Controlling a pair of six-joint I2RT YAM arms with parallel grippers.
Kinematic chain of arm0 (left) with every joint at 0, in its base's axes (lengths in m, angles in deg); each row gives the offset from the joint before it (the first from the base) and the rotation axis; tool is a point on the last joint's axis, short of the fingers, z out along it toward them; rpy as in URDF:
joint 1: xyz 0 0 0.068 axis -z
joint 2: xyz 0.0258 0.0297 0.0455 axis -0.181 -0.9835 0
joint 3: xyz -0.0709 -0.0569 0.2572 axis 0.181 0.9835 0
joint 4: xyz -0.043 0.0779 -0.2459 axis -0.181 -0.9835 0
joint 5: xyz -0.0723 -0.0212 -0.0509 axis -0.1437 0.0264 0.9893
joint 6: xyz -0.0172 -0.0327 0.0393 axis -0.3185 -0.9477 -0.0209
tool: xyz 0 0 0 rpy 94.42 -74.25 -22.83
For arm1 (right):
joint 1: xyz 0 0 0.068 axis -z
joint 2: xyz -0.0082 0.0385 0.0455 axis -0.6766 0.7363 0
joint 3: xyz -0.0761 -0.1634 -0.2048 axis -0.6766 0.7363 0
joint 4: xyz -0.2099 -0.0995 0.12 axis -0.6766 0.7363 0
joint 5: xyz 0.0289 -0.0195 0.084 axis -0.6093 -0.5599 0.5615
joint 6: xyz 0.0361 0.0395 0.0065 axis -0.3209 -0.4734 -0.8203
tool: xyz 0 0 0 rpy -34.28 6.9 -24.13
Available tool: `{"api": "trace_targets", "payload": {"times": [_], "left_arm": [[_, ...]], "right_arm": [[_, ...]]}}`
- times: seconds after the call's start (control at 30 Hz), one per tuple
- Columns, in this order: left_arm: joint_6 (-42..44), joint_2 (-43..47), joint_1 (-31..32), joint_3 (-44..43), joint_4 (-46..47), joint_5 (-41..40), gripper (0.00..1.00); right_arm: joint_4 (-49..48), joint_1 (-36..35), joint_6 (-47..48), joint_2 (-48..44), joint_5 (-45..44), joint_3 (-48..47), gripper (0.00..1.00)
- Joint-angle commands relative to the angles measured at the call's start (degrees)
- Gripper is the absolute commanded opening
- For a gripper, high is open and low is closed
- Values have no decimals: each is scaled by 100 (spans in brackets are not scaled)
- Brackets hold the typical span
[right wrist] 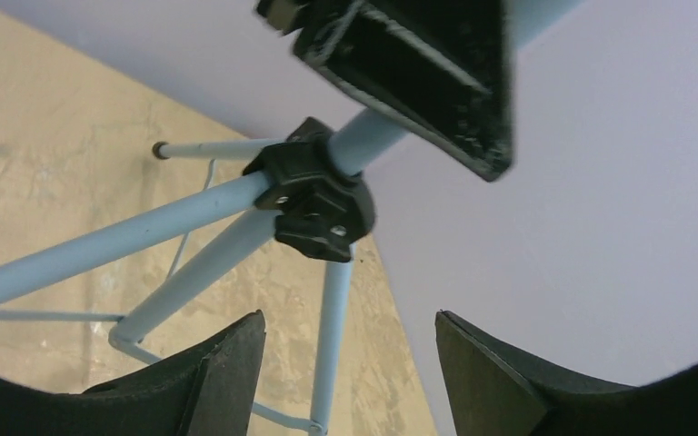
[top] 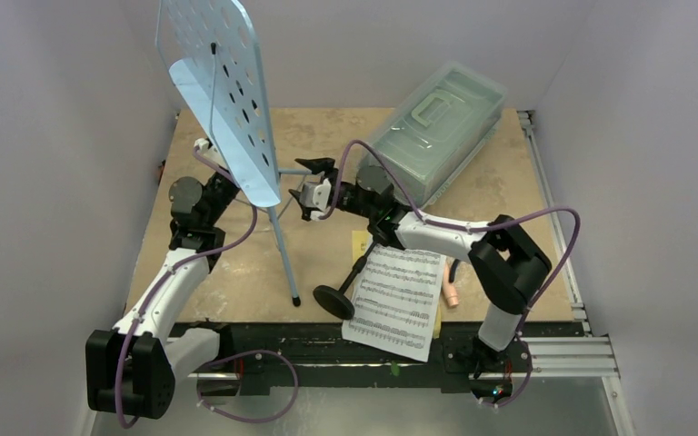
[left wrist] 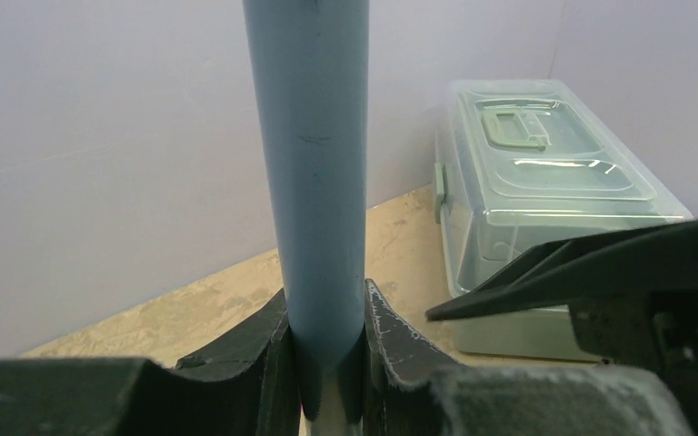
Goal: Set up the instrument practice props
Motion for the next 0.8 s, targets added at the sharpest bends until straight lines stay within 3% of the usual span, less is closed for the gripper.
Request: {"api": "trace_targets", "payload": {"times": [0.0,0.1,0.33,0.6,0.7,0.73,0.77], "left_arm": [[295,246,31,-229,613,146,0],[274,265,31,-234,623,160,0],[255,260,40,-236,643,185,0],[246,259,40,-232,647,197,0],[243,251,40,-234,652,210,0],[244,250,40,-228,652,209,0],[246,250,40,-234,651,214,0]], "right_arm": [[543,-27,1257,140,594,-710,69],[1125,-135,1854,278,609,-953,61],[606,-337,1944,458,200,-835,61],[42,-393,1593,736,-62,-972,44],[-81,-396,1187,800,-283,-1027,29],[-95,-395,1003,794,-314,-1040,10],[-105,-398,685,781,-425,-1053,0]]}}
